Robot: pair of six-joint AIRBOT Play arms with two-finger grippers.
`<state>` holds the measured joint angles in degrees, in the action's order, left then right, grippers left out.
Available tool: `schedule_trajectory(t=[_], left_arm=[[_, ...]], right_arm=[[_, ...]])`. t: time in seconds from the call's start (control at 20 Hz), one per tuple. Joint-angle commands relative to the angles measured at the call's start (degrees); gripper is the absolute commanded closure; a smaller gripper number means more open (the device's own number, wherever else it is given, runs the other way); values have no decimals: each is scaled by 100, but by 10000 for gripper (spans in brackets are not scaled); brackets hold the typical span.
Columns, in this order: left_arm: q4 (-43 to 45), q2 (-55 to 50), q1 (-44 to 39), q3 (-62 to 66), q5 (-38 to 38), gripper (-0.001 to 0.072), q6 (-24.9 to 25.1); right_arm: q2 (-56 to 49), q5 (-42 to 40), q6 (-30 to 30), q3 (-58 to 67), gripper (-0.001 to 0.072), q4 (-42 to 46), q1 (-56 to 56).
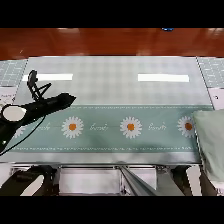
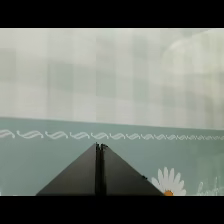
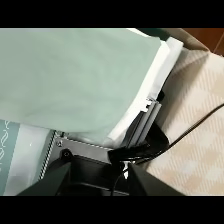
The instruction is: Fold the shirts.
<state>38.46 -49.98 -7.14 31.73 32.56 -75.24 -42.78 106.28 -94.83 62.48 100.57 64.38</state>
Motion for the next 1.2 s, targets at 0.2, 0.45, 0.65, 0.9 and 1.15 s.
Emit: schedule_trajectory(t=[0.2, 0.45, 0.65, 0.9, 1.15], left_arm=[[9, -514, -4, 1272, 299, 691, 476], [195, -1228, -190, 3130, 1488, 692, 492], [3012, -2177, -852, 4356, 2197, 692, -1047], [4218, -2481, -872, 4144, 3097, 691, -1880], [4212, -2485, -872, 3703, 3077, 690, -2111]], right_arm=[[-494, -1058, -269, 66, 479, -2850, -317], [-656, -4640, 898, 68, 689, -5805, -3460], [-1668, -5438, 817, 68, 689, -3906, -6566], [-3010, -4054, -321, 197, 689, -2022, -7307], [-3412, -3633, -166, 817, 688, -1685, -7307]])
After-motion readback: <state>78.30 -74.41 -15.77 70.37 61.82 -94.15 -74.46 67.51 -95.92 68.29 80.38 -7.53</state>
